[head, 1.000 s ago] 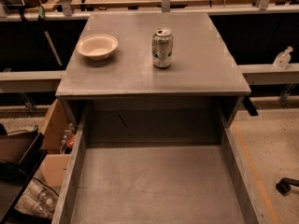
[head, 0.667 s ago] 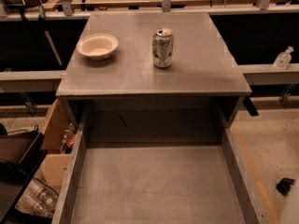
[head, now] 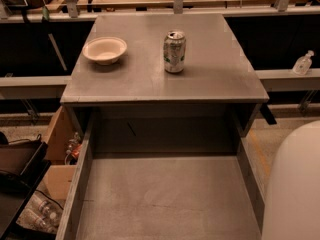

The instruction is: Pick brown chip bag from top drawer and place on counter

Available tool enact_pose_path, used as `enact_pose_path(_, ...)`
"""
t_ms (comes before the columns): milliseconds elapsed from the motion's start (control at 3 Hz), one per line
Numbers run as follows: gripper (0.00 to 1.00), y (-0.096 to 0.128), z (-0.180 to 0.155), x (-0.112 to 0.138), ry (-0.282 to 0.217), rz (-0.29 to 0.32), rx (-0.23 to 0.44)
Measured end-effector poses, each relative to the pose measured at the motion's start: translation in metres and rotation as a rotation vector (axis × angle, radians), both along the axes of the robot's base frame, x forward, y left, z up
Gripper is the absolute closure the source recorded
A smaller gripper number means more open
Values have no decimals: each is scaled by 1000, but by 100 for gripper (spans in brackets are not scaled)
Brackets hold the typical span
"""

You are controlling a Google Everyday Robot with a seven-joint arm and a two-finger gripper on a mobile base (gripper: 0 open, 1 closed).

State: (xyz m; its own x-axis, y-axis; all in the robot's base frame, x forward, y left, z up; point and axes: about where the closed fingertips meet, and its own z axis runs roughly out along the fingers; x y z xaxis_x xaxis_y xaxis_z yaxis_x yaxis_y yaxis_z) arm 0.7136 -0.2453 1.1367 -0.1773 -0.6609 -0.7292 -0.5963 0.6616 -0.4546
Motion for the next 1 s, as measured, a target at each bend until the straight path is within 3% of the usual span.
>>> enact_pose_path(333,100,0,-1,0,2,1,0)
enact_pose_path(667,100,1,-9,8,18,-23,-91)
enact_pose_path(1000,100,-13,-28,28,44,-107,-225)
